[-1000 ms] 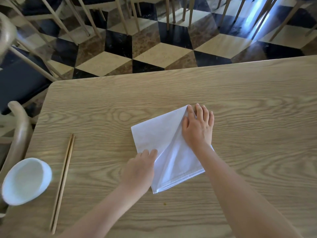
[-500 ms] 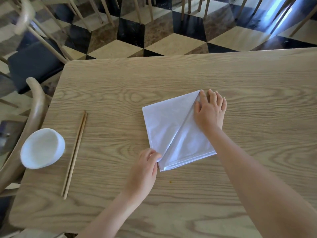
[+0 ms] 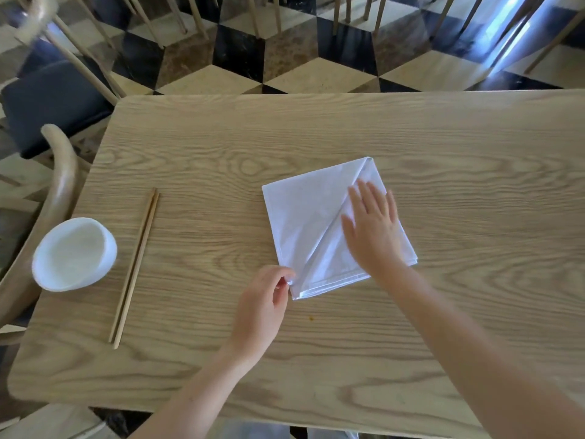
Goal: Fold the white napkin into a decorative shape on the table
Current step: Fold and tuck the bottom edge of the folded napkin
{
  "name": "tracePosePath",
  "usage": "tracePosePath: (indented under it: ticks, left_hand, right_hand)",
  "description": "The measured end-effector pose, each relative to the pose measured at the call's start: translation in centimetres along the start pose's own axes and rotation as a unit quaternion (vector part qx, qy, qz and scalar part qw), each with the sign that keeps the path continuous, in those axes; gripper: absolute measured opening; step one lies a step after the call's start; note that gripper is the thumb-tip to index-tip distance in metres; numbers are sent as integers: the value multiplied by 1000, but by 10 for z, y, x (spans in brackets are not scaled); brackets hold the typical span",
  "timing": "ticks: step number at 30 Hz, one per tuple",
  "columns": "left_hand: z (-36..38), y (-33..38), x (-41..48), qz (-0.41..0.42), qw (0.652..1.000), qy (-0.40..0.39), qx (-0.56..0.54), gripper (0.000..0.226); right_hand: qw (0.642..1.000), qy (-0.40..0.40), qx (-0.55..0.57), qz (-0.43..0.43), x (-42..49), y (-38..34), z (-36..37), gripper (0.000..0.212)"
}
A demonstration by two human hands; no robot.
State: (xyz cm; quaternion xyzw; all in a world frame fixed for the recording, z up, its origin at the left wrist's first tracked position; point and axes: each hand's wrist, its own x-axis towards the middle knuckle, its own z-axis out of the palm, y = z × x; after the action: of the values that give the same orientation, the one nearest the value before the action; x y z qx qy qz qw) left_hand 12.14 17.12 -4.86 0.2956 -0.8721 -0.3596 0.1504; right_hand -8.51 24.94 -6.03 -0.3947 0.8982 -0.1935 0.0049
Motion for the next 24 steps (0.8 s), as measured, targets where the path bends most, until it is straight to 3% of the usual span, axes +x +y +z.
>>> tracePosePath:
  ticks: [5,16,24]
  left_hand:
    - [-1,5,-2,-4,1000,2,-5,29]
    - [5,6,-3,5,1000,26,9,33]
    - [11,0,-6,96,992,43,72,15]
  right_hand:
    - [993,20,66,-98,-92,-43,3,24]
    - [993,28,109,-28,-106,-54,19,9]
    - [991,28,132,-25,-100,-54,7,15]
